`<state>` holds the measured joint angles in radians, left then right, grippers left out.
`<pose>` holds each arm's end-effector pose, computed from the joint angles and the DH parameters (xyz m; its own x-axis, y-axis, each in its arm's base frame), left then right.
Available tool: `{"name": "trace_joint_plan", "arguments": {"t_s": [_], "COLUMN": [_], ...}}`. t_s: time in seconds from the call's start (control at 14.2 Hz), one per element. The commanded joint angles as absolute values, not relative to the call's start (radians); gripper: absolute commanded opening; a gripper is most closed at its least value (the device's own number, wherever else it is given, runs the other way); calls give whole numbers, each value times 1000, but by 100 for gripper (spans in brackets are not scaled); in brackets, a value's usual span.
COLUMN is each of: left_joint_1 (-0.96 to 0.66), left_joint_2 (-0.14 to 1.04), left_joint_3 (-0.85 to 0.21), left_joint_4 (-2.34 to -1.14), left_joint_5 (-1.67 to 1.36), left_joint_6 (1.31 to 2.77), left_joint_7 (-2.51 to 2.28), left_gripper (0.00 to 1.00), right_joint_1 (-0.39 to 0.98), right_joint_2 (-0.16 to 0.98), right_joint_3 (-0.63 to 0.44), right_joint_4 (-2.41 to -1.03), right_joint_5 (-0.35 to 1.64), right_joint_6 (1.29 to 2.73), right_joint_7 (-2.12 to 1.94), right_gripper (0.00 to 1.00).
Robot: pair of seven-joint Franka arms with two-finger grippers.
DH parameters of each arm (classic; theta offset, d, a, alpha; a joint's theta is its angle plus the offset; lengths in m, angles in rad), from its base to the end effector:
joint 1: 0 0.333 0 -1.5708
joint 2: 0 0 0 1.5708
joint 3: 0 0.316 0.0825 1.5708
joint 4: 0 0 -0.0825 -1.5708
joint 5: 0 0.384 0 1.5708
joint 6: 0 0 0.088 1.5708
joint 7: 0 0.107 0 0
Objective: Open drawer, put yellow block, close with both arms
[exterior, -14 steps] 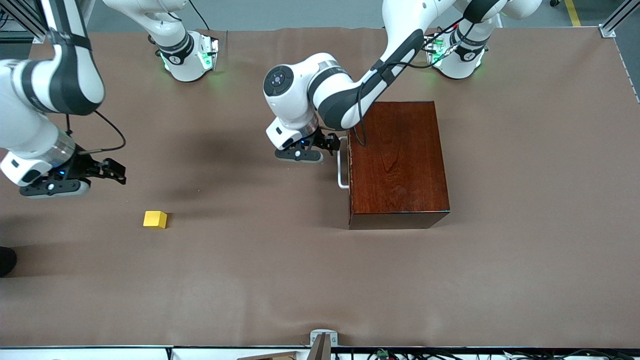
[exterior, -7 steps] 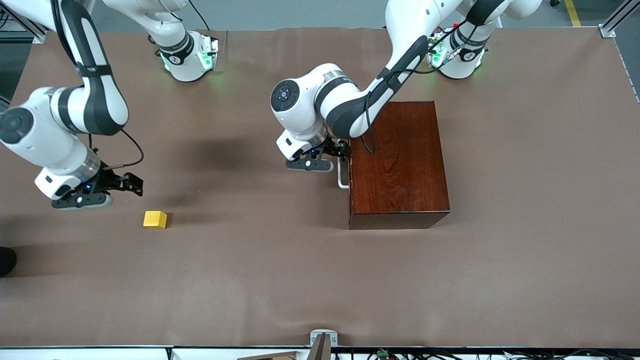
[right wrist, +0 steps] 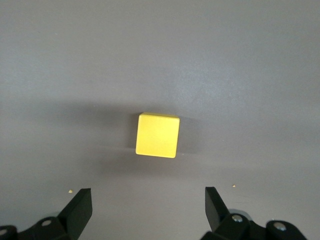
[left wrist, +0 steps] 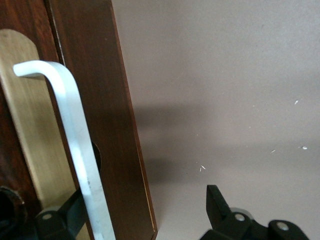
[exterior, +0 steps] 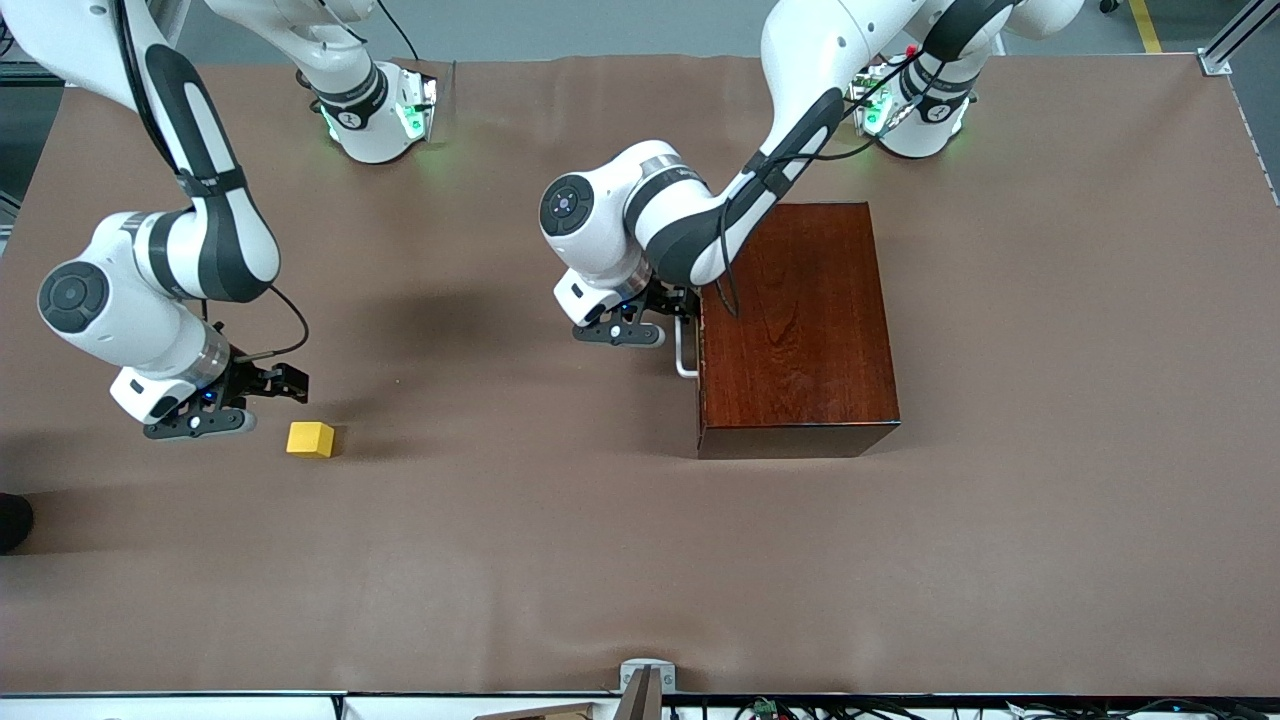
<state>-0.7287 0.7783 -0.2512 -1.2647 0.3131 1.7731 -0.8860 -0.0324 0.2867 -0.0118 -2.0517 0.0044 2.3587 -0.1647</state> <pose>0.4563 -0.5562 0.2836 0.9879 -0.1367 -0.0728 -0.1510 -0.9545 -0.2571 0.5917 -0.0259 0.3003 0.9929 0.1177 0.0200 0.1176 -0.9931 0.0035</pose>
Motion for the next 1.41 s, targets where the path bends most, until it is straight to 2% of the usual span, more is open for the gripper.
{"name": "trace_joint_plan", "arguments": {"t_s": [0.0, 0.21, 0.49, 1.34], "left_joint_1": [-744, -755, -755, -735], "left_joint_2": [781, 781, 782, 795], "left_joint_3": [-256, -256, -262, -255], "left_joint_4": [-1230, -1230, -1230, -1230], "left_joint_5": [327, 327, 324, 212], "left_joint_6": [1799, 1827, 1868, 2049], "left_joint_7": [-952, -989, -1017, -1037], "left_gripper": [100, 100, 100, 100], "right_joint_1": [-35, -26, -25, -43], "right_joint_2": [331, 386, 491, 567], "right_joint_3": [-8, -8, -8, -8], "right_joint_4": [-2031, -2002, -1891, -1898], "right_joint_5": [12, 11, 11, 2], "right_joint_6": [2403, 2476, 2464, 2476], "right_joint_7": [-158, -161, -121, -130], "right_gripper": [100, 100, 100, 100]}}
